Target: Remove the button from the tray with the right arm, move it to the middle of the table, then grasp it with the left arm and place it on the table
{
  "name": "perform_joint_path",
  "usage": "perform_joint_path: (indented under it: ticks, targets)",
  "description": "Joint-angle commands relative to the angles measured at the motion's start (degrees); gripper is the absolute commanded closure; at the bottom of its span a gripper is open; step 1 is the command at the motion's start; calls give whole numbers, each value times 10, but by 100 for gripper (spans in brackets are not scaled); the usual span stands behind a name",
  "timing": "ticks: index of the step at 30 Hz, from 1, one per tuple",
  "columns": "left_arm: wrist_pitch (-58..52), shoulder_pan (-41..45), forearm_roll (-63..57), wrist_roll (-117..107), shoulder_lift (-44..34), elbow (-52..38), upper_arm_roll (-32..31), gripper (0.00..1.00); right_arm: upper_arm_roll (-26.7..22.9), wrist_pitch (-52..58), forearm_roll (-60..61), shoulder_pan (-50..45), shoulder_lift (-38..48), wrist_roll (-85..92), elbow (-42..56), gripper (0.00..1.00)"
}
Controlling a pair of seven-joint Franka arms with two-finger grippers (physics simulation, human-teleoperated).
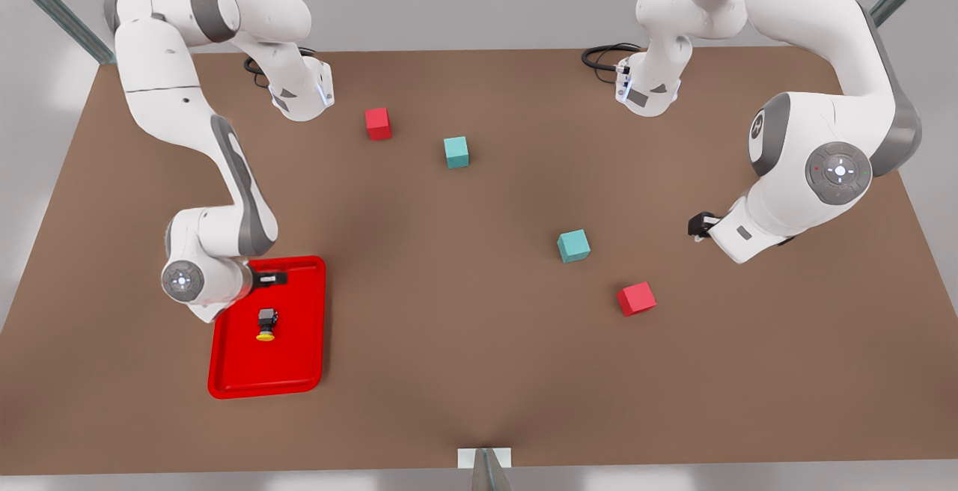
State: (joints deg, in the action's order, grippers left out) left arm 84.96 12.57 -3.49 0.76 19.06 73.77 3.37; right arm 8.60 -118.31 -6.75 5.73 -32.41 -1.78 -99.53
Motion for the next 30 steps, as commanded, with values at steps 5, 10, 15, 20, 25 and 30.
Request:
perform_joint_path:
  ticks: [5,10,15,20,25,30]
  targets:
    - [0,0,1,2,-1,1,0,0,-2,-296,-27,11,-66,11,1,0]
    - [1,1,1,2,-1,1,0,0,-2,-296,-27,19,-69,20,-15,0]
    - [2,2,0,0,5,1,1,0,-2,-295,-26,18,-78,13,-22,0]
    - [2,2,0,0,5,1,1,0,-2,-293,-26,19,-82,14,-21,9]
    - [2,2,1,-1,5,1,1,0,-2,-288,-26,20,-82,19,-21,47]
    - [2,3,0,-1,8,1,0,0,-2,-265,-27,18,-78,30,-16,59]
